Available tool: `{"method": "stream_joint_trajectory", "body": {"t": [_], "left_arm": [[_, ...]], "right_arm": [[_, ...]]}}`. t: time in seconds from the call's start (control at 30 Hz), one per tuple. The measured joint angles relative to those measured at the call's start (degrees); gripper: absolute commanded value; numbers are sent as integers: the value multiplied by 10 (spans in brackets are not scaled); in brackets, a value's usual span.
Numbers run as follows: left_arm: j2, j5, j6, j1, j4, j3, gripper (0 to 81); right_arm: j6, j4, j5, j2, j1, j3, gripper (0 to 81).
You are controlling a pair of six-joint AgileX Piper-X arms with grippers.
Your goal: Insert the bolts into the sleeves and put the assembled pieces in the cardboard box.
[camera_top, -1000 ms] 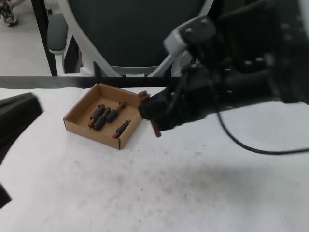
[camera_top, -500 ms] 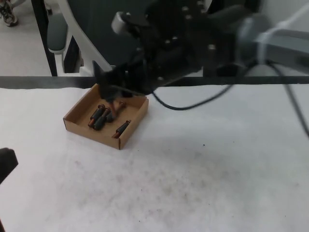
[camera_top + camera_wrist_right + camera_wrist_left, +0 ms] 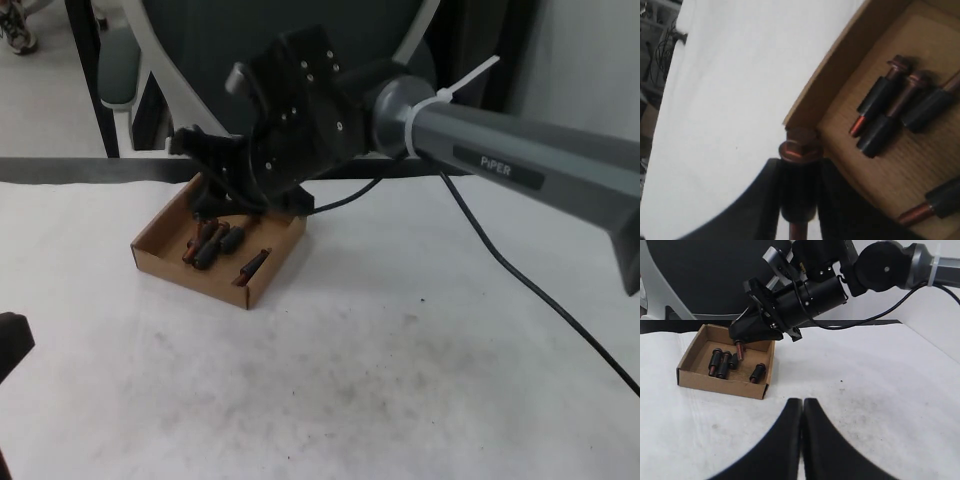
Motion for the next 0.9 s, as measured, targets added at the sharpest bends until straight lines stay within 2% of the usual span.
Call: {"method": "stream_joint_trajectory", "body": {"t": [0.2,0.73,0.83,0.9], "left_arm": [[0,0,0,0,0,0,8],[0,0,0,0,0,0,8],[0,0,0,0,0,0,8],[0,0,0,0,0,0,8]], "right_arm": [[33,-3,36,29,-20,-5,2],[41,39,69,43,-21,-8,0],[36,53,71,43,-21,-8,57],[31,58,73,43,-21,-8,164]]}}
